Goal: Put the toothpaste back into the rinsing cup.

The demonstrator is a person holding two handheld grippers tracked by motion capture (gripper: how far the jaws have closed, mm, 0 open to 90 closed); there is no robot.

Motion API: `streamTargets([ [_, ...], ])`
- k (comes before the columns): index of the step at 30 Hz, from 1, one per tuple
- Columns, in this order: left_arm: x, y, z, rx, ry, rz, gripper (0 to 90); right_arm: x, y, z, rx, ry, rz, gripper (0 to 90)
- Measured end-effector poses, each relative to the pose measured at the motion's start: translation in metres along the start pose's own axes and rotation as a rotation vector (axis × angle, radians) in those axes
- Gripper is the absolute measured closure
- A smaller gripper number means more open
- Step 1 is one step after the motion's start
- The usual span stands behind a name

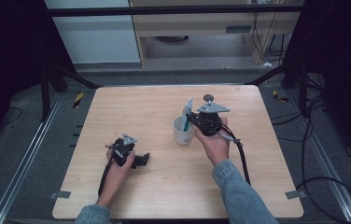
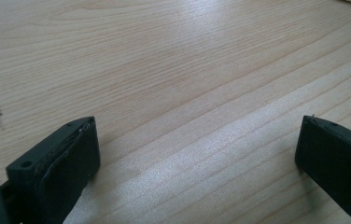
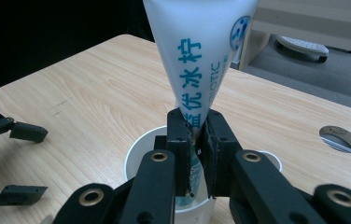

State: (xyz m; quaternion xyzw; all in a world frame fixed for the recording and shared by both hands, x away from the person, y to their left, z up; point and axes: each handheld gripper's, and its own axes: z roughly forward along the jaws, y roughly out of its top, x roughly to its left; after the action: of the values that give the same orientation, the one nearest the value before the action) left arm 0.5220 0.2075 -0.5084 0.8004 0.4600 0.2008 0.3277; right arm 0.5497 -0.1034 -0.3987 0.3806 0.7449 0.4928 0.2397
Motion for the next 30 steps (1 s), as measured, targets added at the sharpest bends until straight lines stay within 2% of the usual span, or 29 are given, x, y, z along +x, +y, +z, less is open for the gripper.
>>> streamTargets([
  [30,0.0,0.0,0.0,0.0,-0.001,0.0,0.0,0.0,-0.01,0.015,0.046,0.023,0.035,82.1],
])
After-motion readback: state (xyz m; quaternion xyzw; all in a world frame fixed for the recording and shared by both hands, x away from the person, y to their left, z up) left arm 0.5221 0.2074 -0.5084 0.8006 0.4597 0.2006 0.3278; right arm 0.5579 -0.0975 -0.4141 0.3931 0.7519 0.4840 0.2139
